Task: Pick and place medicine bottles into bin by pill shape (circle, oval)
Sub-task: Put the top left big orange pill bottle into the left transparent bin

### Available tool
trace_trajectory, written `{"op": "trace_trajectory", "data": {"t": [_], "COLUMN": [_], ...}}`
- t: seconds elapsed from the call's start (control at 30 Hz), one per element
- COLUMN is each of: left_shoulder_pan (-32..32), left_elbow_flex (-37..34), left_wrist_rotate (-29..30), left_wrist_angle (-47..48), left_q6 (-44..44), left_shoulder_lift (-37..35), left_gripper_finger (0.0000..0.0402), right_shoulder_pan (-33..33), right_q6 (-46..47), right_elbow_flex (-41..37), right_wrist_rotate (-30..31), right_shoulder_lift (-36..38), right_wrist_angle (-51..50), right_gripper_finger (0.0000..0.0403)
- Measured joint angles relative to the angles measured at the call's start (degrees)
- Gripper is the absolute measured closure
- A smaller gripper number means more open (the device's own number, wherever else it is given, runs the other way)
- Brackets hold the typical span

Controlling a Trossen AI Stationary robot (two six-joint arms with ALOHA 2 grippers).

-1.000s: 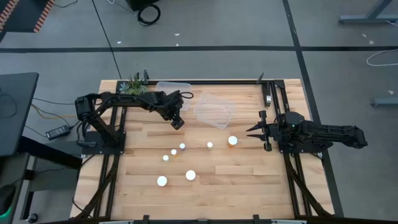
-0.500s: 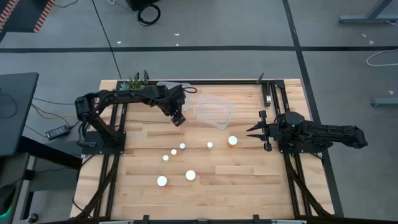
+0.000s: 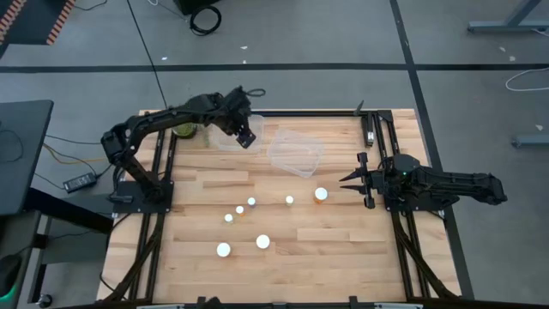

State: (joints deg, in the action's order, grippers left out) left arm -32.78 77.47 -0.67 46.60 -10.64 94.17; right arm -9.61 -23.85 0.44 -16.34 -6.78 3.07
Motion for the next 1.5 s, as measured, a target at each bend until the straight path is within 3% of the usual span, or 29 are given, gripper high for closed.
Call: {"op": "trace_trajectory", "data": {"t": [0.3, 0.63, 0.9, 1.23, 1.5], "left_shoulder_pan": [-6.21, -8.58, -10.19, -11.16, -11.07], "left_elbow_flex": [-0.04, -0.04, -0.04, -0.04, -0.07], "left_wrist_rotate": [0.22, 1.05, 2.54, 4.52, 6.98], "left_wrist_angle": [-0.24, -0.38, -0.54, -0.51, 0.04], "left_q6": [-0.28, 2.29, 2.96, 3.97, 6.86], "left_shoulder_lift": [6.13, 13.63, 13.85, 13.82, 11.74], "left_gripper_finger": [0.0183, 0.0163, 0.0179, 0.0133, 0.0127], "right_shoulder_pan": [0.0, 0.0, 0.0, 0.0, 0.0], "right_q6": [0.02, 0.0, 0.01, 0.02, 0.01], "right_elbow_flex": [0.01, 0.01, 0.01, 0.0, -0.01], "right_wrist_rotate": [0.0, 0.0, 0.02, 0.02, 0.02], "right_shoulder_lift": [0.01, 0.01, 0.0, 0.0, -0.01], "right_wrist_angle": [-0.02, -0.04, -0.07, -0.09, -0.11], "right_gripper_finger": [0.031, 0.031, 0.031, 0.031, 0.031]}}
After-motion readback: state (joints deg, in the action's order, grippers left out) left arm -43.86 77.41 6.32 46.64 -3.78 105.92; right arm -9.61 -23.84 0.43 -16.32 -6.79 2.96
